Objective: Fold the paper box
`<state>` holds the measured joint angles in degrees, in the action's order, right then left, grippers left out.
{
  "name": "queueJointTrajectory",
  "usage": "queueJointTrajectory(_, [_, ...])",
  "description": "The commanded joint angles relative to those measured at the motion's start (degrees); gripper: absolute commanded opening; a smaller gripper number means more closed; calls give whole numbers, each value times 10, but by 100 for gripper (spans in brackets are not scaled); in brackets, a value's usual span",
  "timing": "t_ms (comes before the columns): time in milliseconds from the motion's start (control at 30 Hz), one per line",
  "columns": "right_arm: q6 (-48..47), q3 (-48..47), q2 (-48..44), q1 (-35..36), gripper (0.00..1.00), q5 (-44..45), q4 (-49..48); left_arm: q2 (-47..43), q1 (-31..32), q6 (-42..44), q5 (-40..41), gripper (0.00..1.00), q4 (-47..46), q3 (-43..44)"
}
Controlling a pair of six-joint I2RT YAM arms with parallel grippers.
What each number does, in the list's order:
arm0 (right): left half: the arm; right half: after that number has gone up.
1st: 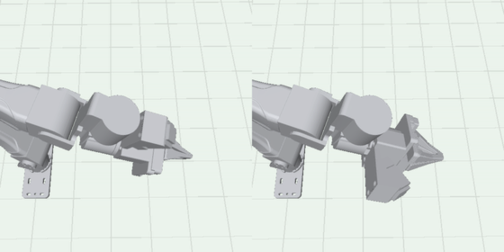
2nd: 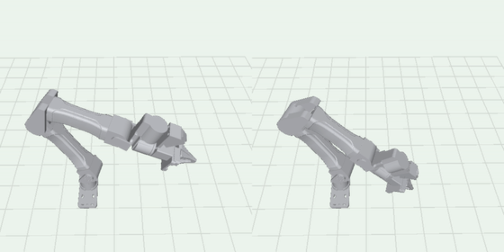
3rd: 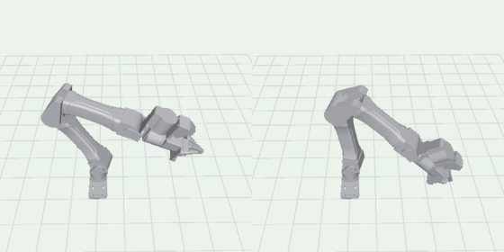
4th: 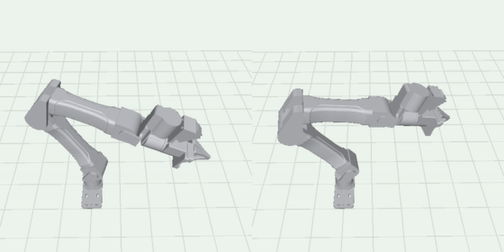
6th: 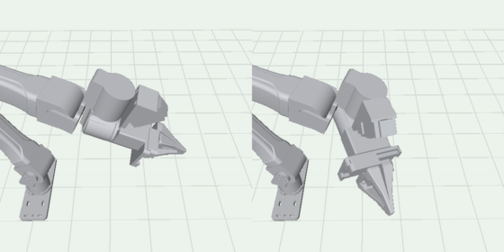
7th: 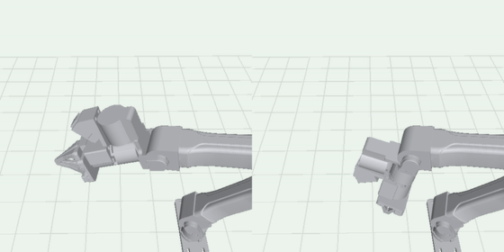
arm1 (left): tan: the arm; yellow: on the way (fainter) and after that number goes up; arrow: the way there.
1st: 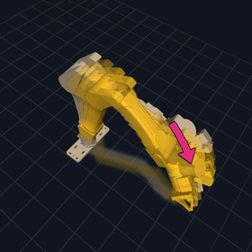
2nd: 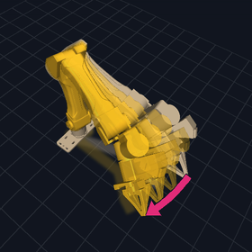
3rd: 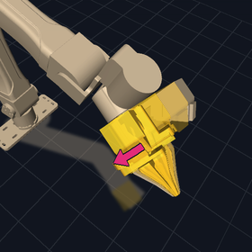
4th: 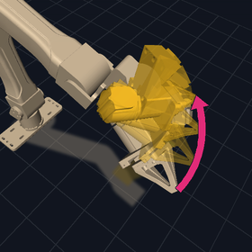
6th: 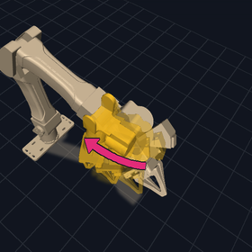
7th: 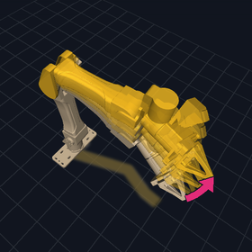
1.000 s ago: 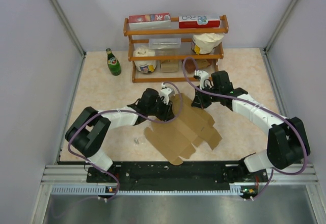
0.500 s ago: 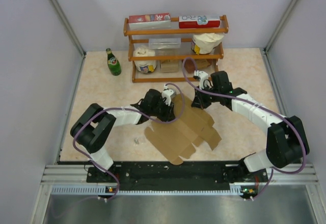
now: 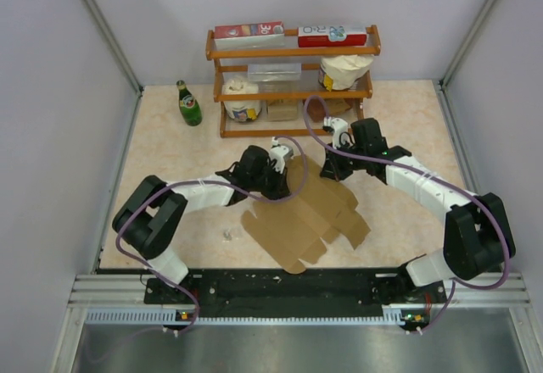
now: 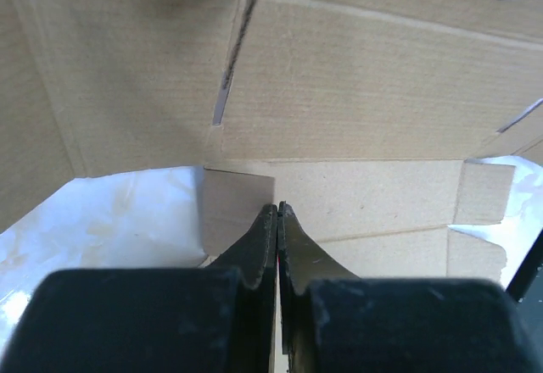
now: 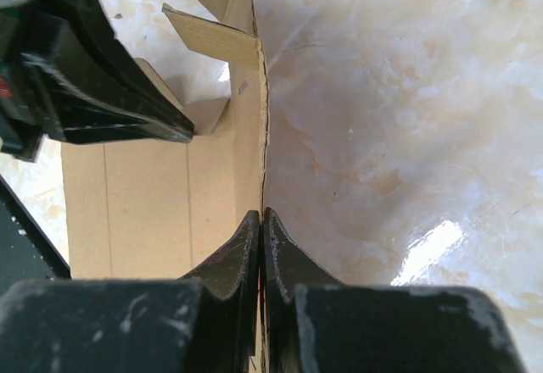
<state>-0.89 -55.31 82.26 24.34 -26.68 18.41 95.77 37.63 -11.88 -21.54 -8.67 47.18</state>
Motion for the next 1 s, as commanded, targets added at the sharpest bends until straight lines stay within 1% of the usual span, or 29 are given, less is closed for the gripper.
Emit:
queueJointTrajectory(0, [-5,-17,-16,5,0,20,-28,-67,3,12,13,0,22,28])
queueJointTrajectory(67, [-5,-18,-21,5,0,29,-29,-92,3,18,21,2,29,24])
queueJointTrajectory(233, [3,-25,-25,6,0,43,-33,-155,-7,30,48,14,50,21])
queueJointTrajectory(300, [5,-26,-27,7,0,48,-38,-180,-21,22,59,15,52,14])
queueJointTrajectory(533, [4,-14,-36,17,0,84,-49,-254,-99,9,53,17,22,-30])
queueJointTrajectory(567, [4,-10,-36,18,0,87,-56,-259,-108,7,52,17,21,-33])
queueJointTrajectory(600, [24,-7,-37,20,0,91,-61,-263,-120,5,48,17,20,-36])
queueJointTrajectory(633, [23,-4,-39,23,0,93,-65,-268,-131,2,44,20,17,-41])
queueJointTrajectory(733, [12,-1,-46,34,0,123,-61,-277,-163,-12,37,24,-8,-61])
queueJointTrajectory(867, [-17,-7,-40,36,0,141,-30,-272,-219,-47,7,28,-65,-74])
queueJointTrajectory(967, [-32,-19,-28,36,0,137,-6,-246,-243,-65,-10,30,-103,-64])
